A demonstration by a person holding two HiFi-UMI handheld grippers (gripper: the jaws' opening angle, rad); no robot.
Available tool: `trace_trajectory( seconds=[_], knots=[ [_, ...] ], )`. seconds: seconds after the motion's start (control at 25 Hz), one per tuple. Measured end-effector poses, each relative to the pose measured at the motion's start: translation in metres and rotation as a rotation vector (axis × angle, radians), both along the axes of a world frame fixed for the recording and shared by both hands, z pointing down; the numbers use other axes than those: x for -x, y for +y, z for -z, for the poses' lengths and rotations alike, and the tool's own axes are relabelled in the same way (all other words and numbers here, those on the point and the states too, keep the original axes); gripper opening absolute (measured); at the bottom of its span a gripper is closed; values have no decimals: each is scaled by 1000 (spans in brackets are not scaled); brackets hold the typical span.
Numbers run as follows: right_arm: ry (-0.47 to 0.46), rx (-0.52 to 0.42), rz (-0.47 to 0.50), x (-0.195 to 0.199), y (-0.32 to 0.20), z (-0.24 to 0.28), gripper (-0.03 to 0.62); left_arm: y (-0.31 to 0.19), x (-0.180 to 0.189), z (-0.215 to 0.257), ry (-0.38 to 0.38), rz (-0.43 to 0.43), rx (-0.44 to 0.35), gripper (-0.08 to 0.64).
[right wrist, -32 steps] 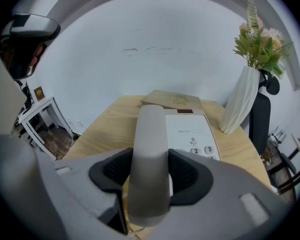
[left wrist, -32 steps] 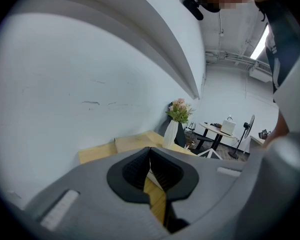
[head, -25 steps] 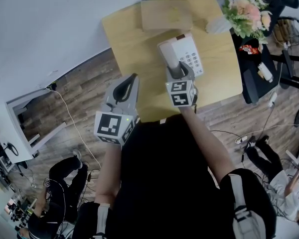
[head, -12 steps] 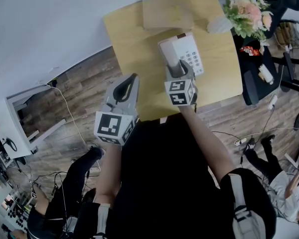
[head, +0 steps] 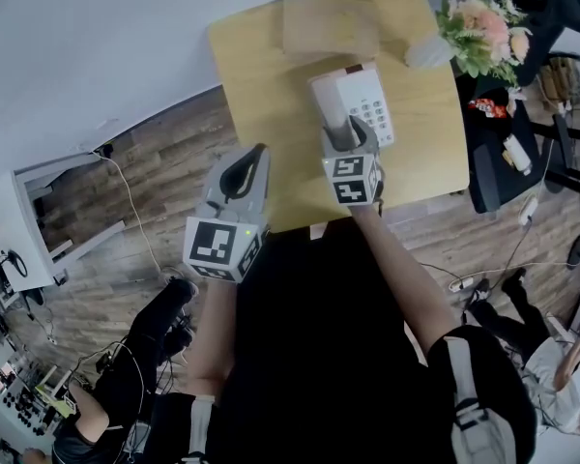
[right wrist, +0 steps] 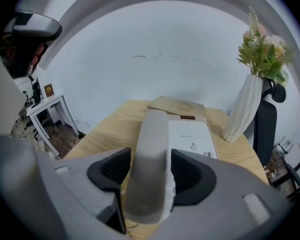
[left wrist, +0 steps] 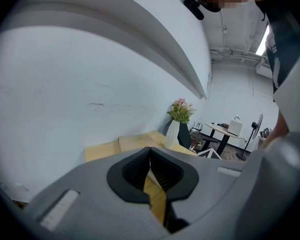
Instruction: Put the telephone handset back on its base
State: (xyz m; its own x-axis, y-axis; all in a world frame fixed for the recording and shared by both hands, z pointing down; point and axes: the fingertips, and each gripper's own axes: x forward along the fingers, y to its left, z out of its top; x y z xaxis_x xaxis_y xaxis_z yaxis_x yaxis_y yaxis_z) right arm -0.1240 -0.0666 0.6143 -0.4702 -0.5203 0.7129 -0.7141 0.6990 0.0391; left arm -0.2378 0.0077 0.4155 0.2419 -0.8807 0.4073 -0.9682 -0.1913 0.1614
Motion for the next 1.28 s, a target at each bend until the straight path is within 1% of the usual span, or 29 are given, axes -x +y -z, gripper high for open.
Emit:
trace_trajectory(
  seconds=[0.28, 0.48, 0.64, 0.84, 1.08, 1.28],
  knots=[
    [-34, -7, 50, -2, 5, 14, 252, 11, -11, 10, -13, 47, -15, 11],
    [-57, -12, 113, -6, 10, 26, 253, 17, -18, 16, -20, 94, -24, 11],
    [-74, -11, 162, -13, 18, 26, 253, 22, -30, 18, -21, 120, -29, 11],
    [-48, 42, 228, -24, 32, 14, 252, 27, -46, 17, -23, 153, -24, 11],
    [-44, 105, 301, -33, 50, 1, 253, 33, -63, 16, -28, 190, -19, 11],
    [-51, 127, 343, -37, 54, -2, 253, 34, -76, 16, -36, 213, -19, 11]
  ],
)
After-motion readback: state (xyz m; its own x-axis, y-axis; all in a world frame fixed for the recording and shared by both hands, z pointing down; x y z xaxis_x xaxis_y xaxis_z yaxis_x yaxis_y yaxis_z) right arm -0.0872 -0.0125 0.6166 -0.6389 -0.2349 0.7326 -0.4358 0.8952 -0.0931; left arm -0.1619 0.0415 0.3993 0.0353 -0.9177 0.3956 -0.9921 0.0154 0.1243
